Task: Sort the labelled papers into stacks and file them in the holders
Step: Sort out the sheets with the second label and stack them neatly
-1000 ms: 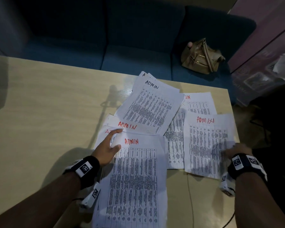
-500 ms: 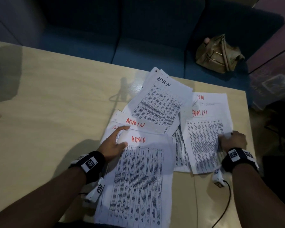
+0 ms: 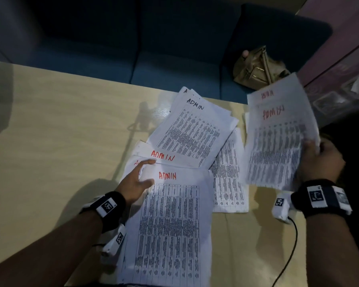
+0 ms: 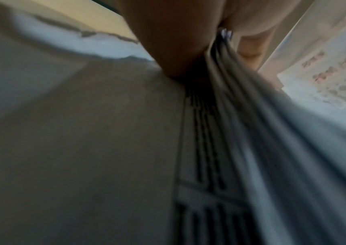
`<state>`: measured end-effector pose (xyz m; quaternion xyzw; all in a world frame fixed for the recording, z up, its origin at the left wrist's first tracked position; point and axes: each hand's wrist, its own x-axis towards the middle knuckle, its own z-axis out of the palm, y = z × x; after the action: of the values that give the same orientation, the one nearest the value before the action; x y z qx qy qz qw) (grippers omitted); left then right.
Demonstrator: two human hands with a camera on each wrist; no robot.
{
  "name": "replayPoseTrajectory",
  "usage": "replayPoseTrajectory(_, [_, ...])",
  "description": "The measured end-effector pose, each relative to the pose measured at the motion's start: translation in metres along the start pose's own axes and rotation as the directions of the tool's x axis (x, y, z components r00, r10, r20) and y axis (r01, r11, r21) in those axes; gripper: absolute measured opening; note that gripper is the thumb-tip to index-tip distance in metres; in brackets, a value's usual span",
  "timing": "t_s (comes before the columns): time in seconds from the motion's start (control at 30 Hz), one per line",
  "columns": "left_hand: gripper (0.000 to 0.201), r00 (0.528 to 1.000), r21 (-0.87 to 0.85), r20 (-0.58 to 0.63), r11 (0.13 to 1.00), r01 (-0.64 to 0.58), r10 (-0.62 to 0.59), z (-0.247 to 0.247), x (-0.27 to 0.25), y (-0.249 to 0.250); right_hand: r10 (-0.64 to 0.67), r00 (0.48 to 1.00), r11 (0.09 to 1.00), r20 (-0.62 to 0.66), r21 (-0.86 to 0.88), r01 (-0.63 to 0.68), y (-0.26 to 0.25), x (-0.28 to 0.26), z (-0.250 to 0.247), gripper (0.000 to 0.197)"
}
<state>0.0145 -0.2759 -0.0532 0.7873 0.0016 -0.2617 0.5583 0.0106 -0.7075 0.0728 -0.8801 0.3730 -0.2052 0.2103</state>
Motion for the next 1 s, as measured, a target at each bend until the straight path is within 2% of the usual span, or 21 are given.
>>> replayPoseTrajectory(0.07, [0.054,1.0,0.019,0.0,1.0,0.017,-0.017,-0.001,0.0,0.002,0.0,1.0,0.991,-0.011,0.134,0.001,0.001,-0.001,-0.007,0.041])
replayPoseTrajectory(0.13, [0.053,1.0,0.008,0.001,0.999,0.031,-0.031,0.0,-0.001,0.003,0.061,0.998,0.962,0.007,0.265,-0.061,0.006,-0.007,-0.008,0.043])
replayPoseTrajectory(0.2, [0.052,0.999,0.014,-0.003,0.999,0.032,-0.032,0.0,-0.001,0.005,0.094,0.993,0.938,0.075,0.327,-0.114,0.012,-0.021,-0.004,0.037])
replayPoseTrajectory(0.27, [0.049,0.999,0.028,-0.002,0.999,0.037,-0.037,-0.001,-0.002,0.006,0.051,0.984,0.933,0.168,0.345,-0.107,0.015,-0.043,0.0,0.029])
replayPoseTrajectory(0.43, [0.044,1.0,0.031,-0.019,0.999,0.026,-0.025,-0.001,-0.003,0.009,0.007,0.948,0.852,0.318,0.494,-0.172,0.024,-0.105,0.009,0.028])
replayPoseTrajectory(0.57, [0.035,0.998,0.027,-0.041,0.998,0.051,-0.05,0.001,-0.003,0.013,-0.055,0.824,0.866,0.564,0.437,-0.242,0.021,-0.146,0.023,0.037])
replayPoseTrajectory(0.63, [0.021,0.997,-0.028,-0.043,0.998,0.057,-0.058,0.001,-0.004,0.015,-0.03,0.781,0.883,0.624,0.382,-0.272,0.014,-0.162,0.031,0.035])
replayPoseTrajectory(0.67, [0.021,0.997,-0.078,-0.047,0.995,0.064,-0.068,0.001,-0.006,0.017,-0.016,0.766,0.901,0.643,0.341,-0.267,0.009,-0.171,0.035,0.031])
replayPoseTrajectory(0.7, [0.034,0.995,-0.144,-0.044,0.986,0.082,-0.089,0.001,-0.007,0.016,-0.035,0.744,0.937,0.667,0.281,-0.207,0.005,-0.179,0.038,0.017])
replayPoseTrajectory(0.73, [0.044,0.993,-0.203,-0.033,0.974,0.104,-0.113,0.001,-0.007,0.016,-0.089,0.704,0.972,0.704,0.217,-0.095,0.003,-0.188,0.04,0.011])
replayPoseTrajectory(0.8, [0.042,0.995,-0.177,-0.006,0.98,0.096,-0.099,0.003,-0.007,0.021,-0.164,0.594,0.986,0.788,0.121,0.112,-0.002,-0.2,0.043,0.02])
replayPoseTrajectory(0.83, [0.039,0.996,-0.131,-0.005,0.987,0.089,-0.09,0.004,-0.007,0.022,-0.173,0.543,0.983,0.822,0.107,0.151,-0.004,-0.2,0.044,0.023])
replayPoseTrajectory(0.87, [0.044,0.997,-0.09,-0.015,0.993,0.07,-0.072,0.004,-0.007,0.021,-0.169,0.505,0.983,0.846,0.105,0.153,-0.007,-0.198,0.044,0.028])
replayPoseTrajectory(0.9, [0.053,0.999,-0.069,-0.022,0.997,0.041,-0.043,0.004,-0.007,0.021,-0.157,0.502,0.985,0.851,0.1,0.139,-0.009,-0.193,0.047,0.037])
replayPoseTrajectory(0.93, [0.059,0.999,-0.067,-0.021,0.997,0.029,-0.031,0.004,-0.007,0.02,-0.148,0.531,0.988,0.834,0.101,0.117,-0.013,-0.188,0.051,0.049])
replayPoseTrajectory(1.0, [0.058,1.0,-0.084,-0.01,0.996,0.027,-0.028,0.004,-0.01,0.021,-0.145,0.628,0.989,0.765,0.096,0.112,-0.025,-0.177,0.061,0.064])
